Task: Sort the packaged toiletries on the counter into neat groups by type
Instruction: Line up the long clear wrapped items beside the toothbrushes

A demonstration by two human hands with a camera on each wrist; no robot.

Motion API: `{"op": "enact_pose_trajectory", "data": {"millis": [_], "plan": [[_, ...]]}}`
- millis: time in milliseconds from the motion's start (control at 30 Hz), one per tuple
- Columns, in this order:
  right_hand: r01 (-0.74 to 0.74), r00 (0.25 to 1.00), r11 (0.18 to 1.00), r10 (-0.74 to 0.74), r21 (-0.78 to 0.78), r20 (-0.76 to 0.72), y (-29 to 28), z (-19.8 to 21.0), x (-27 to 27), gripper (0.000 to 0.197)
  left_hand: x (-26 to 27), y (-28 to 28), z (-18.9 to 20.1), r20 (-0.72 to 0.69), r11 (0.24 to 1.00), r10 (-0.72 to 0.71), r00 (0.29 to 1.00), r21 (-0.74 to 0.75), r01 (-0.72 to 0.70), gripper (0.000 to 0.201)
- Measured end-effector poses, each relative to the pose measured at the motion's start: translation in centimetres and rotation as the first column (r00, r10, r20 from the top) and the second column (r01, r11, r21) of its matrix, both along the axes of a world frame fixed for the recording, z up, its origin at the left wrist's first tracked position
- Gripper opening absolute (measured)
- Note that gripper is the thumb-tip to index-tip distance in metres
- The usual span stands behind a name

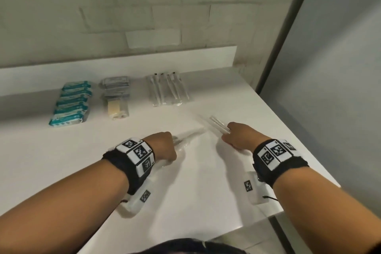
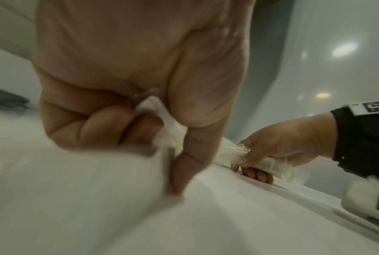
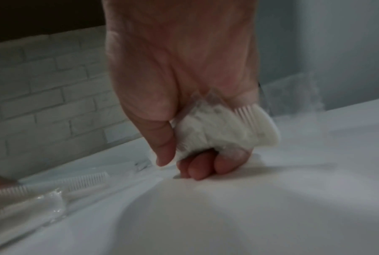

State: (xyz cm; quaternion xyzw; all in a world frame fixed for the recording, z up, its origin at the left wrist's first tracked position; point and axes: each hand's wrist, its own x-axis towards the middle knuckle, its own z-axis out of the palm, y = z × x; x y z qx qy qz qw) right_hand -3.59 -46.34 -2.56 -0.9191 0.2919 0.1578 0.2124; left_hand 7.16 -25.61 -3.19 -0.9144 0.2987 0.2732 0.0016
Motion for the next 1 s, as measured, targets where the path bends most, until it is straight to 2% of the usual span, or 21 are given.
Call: {"op": "enact_pose_trajectory", "data": {"millis": [133,200,300,400,467,500,533,600,633,667,800,833,867,933,1000], "plan": [[0.123,0.991,0.981,-0.128,0.148,0.028,-1.8,-0.1,0.0,0.022,0.7,-1.4,0.1,-0.013,0.986,0.062,0.998,-0.151,-0.063,0.033],[0.139,0.986,0.973,-0.154,0.186,0.071,-3.1,0.0,-0.2,0.018,1.2,-2.8,0.4,-0.091,0.934,0.16,0.983,-0.309,-0.18,0.025],[0.118,0.981,0.969,-0.148,0.218,0.129,-6.1,0.4,0.6,0.021,2.6,-7.2,1.4,-0.311,0.725,0.25,0.917,-0.568,-0.39,0.026],[0.049,0.99,0.996,-0.059,0.081,0.127,-9.0,0.7,2.3,0.028,3.0,-11.8,2.7,-0.438,0.532,0.231,0.869,-0.691,-0.49,0.02],[0.062,0.946,0.994,-0.086,0.086,0.311,-10.7,1.3,3.5,0.035,3.2,-14.7,3.2,-0.546,0.403,0.205,0.812,-0.709,-0.579,0.014],[0.067,0.898,0.978,-0.145,0.197,0.416,-11.0,1.8,3.9,0.034,3.2,-15.8,3.3,-0.599,0.356,0.187,0.779,-0.697,-0.622,0.012],[0.045,0.847,0.928,-0.232,0.369,0.478,-11.3,2.4,4.4,0.031,3.3,-16.9,3.2,-0.641,0.317,0.164,0.75,-0.686,-0.655,0.01],[-0.057,0.813,0.736,-0.358,0.674,0.459,-11.6,3.4,5.4,0.028,3.6,-19.0,2.9,-0.691,0.27,0.116,0.713,-0.669,-0.693,0.005],[-0.103,0.814,0.681,-0.362,0.725,0.455,-12.0,3.5,6.1,0.027,3.8,-19.9,2.8,-0.703,0.255,0.103,0.704,-0.665,-0.702,0.002],[-0.127,0.81,0.662,-0.361,0.739,0.462,-12.3,3.4,6.8,0.025,4.0,-20.4,2.7,-0.716,0.241,0.091,0.692,-0.659,-0.713,0.006],[-0.114,0.789,0.656,-0.397,0.746,0.469,-15.2,2.5,10.1,0.013,5.2,-21.3,2.6,-0.79,0.112,0.072,0.609,-0.6,-0.792,0.036],[-0.101,0.789,0.67,-0.396,0.735,0.469,-16.0,2.2,10.7,0.013,5.5,-21.2,2.6,-0.805,0.092,0.093,0.586,-0.58,-0.81,0.039],[-0.081,0.8,0.699,-0.379,0.71,0.465,-16.7,1.9,11.4,0.015,5.8,-21.1,2.6,-0.789,0.105,0.161,0.592,-0.583,-0.806,0.04],[-0.057,0.832,0.743,-0.334,0.667,0.443,-17.7,1.3,13.0,0.017,6.8,-21.1,2.3,-0.666,0.224,0.339,0.665,-0.629,-0.744,0.041],[-0.031,0.856,0.753,-0.319,0.657,0.406,-18.3,0.8,14.9,0.018,8.2,-21.2,2.0,-0.543,0.329,0.434,0.719,-0.648,-0.687,0.04]]}}
